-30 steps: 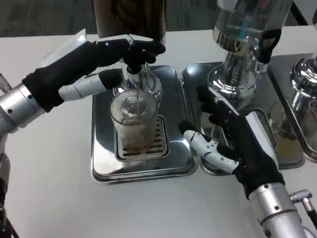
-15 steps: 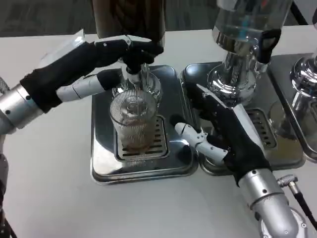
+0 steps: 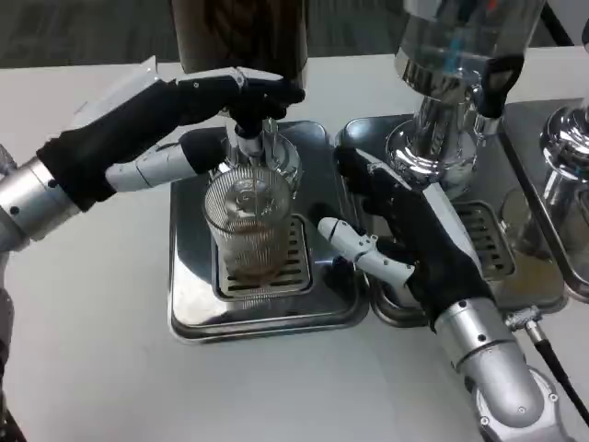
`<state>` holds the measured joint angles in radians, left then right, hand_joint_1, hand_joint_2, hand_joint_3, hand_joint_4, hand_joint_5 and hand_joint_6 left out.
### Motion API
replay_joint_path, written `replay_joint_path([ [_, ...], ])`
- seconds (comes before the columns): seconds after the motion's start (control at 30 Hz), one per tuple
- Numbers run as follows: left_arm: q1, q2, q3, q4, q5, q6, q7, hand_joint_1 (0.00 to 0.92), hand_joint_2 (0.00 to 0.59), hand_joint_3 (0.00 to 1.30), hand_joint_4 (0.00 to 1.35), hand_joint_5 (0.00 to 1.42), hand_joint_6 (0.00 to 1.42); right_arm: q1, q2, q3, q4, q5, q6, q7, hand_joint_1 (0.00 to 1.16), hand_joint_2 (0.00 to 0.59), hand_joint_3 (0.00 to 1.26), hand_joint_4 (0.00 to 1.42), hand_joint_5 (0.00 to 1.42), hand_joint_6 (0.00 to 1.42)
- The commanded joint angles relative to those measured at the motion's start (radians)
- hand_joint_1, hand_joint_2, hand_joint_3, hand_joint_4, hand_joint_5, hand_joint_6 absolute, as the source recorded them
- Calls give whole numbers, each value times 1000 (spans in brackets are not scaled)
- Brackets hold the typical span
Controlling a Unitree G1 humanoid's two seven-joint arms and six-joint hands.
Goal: Grasp the cup under the faucet to collect the drink, then remove the cup.
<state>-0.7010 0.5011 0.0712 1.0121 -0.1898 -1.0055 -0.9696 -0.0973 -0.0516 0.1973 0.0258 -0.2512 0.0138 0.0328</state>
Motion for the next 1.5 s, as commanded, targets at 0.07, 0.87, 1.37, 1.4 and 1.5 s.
replay_joint_path([
  [0.07,34,16,-30,1,35,-31,-16,0,73,296,218,269,286,-24,2,-4,17,9,-30,-6,585,255,159,141,128,129],
  [0.87,46,47,-73,-8,64,-87,42,0,74,303,221,269,286,-102,17,3,115,15,-57,0,564,259,146,119,108,115],
  [1.37,61,56,-76,-23,61,-85,56,0,78,304,227,269,286,-149,33,10,189,27,-77,2,558,258,137,97,97,110],
  [1.4,61,57,-77,-25,62,-86,57,0,78,304,227,269,286,-151,34,10,192,28,-78,2,558,258,137,97,97,110],
  [1.5,62,60,-77,-30,63,-86,58,0,78,304,227,269,286,-161,40,10,206,30,-83,2,558,258,137,97,97,110],
])
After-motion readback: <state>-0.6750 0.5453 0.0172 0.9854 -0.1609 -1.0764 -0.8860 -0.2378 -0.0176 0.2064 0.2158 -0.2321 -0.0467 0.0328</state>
